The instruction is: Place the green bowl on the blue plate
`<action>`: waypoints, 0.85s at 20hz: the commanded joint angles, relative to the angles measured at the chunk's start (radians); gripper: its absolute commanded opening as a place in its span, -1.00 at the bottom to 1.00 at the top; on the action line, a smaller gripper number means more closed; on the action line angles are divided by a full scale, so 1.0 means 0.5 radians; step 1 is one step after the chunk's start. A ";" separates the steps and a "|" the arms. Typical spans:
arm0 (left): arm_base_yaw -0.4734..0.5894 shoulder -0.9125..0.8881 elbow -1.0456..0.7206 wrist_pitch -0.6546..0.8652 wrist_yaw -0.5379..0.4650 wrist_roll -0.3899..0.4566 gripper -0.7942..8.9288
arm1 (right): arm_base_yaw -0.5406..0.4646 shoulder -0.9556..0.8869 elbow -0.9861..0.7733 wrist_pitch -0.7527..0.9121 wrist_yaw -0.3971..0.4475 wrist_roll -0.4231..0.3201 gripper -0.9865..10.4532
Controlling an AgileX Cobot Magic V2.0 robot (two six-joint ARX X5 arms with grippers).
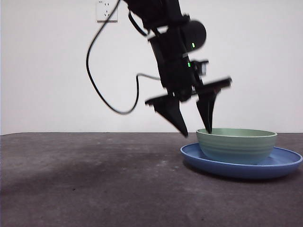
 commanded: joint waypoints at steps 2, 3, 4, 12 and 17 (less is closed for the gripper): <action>0.061 -0.259 0.064 0.009 -0.006 -0.003 -0.25 | 0.008 0.006 0.041 0.009 0.060 0.019 -0.05; 0.091 -0.349 0.065 0.006 -0.006 -0.004 -0.25 | 0.008 0.006 0.041 0.009 0.076 0.019 -0.05; 0.114 -0.428 0.064 -0.003 -0.006 -0.004 -0.25 | 0.008 0.006 0.041 0.009 0.080 0.019 -0.05; 0.414 -1.039 0.050 -0.356 -0.081 0.110 -0.25 | 0.008 0.006 0.041 0.023 0.094 0.019 -0.05; 0.588 -1.519 -0.424 -0.258 -0.075 0.134 -0.25 | 0.008 0.007 0.041 0.038 0.095 0.019 -0.05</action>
